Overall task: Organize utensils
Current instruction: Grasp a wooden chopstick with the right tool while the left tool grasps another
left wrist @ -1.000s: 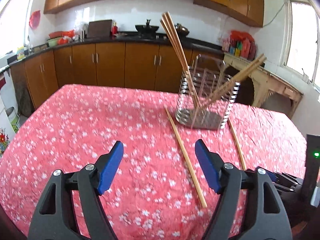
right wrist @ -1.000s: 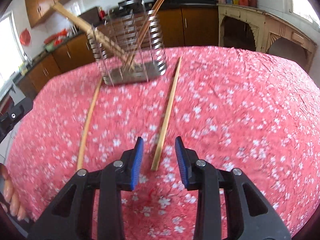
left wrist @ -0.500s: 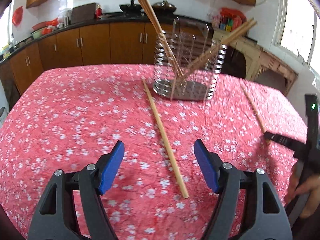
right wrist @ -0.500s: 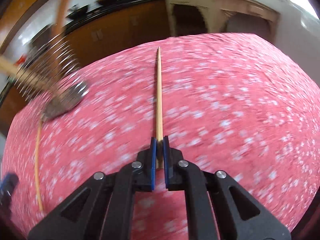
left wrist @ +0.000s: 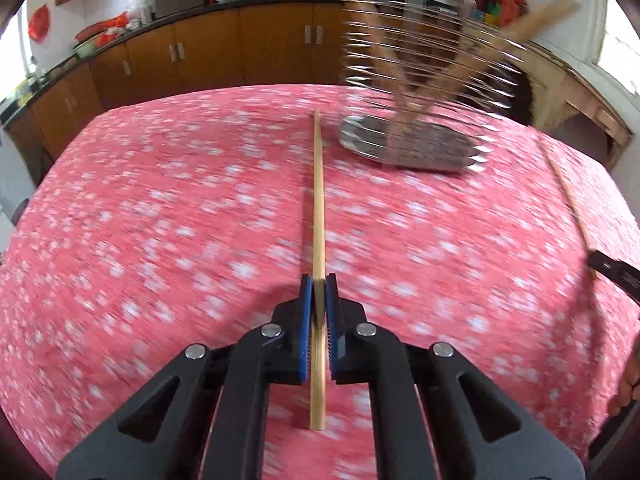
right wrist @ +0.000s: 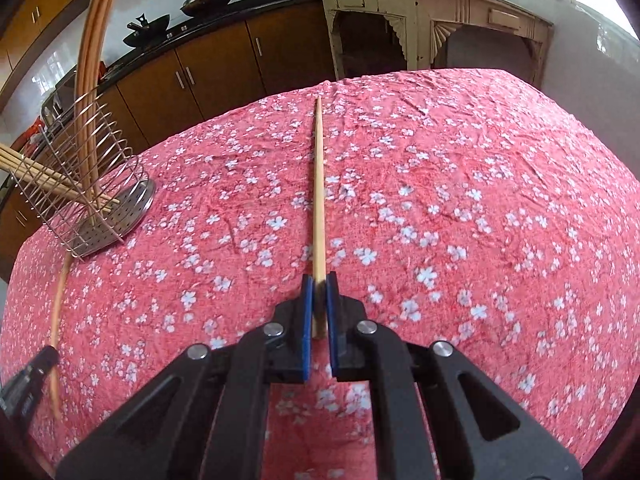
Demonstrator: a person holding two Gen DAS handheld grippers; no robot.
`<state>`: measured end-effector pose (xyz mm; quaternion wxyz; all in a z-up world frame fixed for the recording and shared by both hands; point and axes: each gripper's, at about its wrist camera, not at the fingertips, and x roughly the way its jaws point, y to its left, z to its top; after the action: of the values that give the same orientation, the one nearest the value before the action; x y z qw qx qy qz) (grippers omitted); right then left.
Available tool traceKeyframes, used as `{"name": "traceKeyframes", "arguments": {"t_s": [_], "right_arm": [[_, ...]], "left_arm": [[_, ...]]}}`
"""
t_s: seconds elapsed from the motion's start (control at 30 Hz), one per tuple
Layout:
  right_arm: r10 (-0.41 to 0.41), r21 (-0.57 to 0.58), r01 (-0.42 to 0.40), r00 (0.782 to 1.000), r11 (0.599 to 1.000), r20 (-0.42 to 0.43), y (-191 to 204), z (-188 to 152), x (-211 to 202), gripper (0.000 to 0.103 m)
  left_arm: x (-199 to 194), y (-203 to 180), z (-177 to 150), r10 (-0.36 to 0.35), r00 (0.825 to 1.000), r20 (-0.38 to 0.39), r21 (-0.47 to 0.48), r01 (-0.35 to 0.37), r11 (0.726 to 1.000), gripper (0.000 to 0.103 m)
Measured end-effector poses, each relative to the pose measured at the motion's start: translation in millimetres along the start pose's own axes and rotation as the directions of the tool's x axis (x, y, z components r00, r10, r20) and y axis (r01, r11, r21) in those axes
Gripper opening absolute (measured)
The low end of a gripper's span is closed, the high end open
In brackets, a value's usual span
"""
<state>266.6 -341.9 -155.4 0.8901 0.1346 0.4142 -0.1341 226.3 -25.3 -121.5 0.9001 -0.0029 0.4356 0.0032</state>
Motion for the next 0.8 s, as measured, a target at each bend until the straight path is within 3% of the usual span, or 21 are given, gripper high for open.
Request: {"name": "traceKeyframes", "arguments": {"t_s": [0.1, 0.2, 0.33, 0.47, 0.53, 0.63, 0.8], "right_arm": [[-0.025, -0.014, 0.025, 1.0, 1.0, 0.007, -1.4, 6.0, 3.3, 0.008], [-0.043, -0.036, 0.044, 0.999, 0.998, 0.013, -1.8, 9.4, 5.9, 0.008], [-0.069, -0.076, 0.071, 0.997, 0.995, 0.029, -0.1, 12.7, 9.3, 0.008], [-0.079, -0.091, 0.081, 0.996, 0.993, 0.032, 2.8, 14.1, 12.0, 0.008], [-0.079, -0.092, 0.082, 0.996, 0.992, 0.033, 1.6, 14.2, 12.3, 0.008], [-0.078, -0.092, 0.08, 0.996, 0.993, 0.032, 0.9, 15.2, 13.0, 0.009], [-0.071, -0.087, 0.074, 0.997, 0.993, 0.032, -1.2, 15.2, 13.6, 0.009]], "left_arm": [[9.3, 26.7, 11.9, 0.017, 1.0, 0.016, 0.035, -0.017, 0.999, 0.007], [13.6, 46.5, 18.8, -0.06, 0.998, 0.011, 0.04, 0.059, 0.997, 0.007], [12.7, 59.3, 17.9, -0.102, 0.994, 0.025, 0.04, 0.101, 0.994, 0.007], [9.5, 67.5, 16.6, -0.101, 0.995, 0.024, 0.027, 0.1, 0.995, 0.008], [10.8, 67.7, 17.0, -0.098, 0.995, 0.023, 0.038, 0.097, 0.995, 0.012], [8.2, 60.2, 14.9, -0.067, 0.998, 0.023, 0.068, 0.065, 0.996, 0.032], [12.4, 55.2, 17.2, -0.061, 0.998, 0.021, 0.068, 0.059, 0.996, 0.035]]}}
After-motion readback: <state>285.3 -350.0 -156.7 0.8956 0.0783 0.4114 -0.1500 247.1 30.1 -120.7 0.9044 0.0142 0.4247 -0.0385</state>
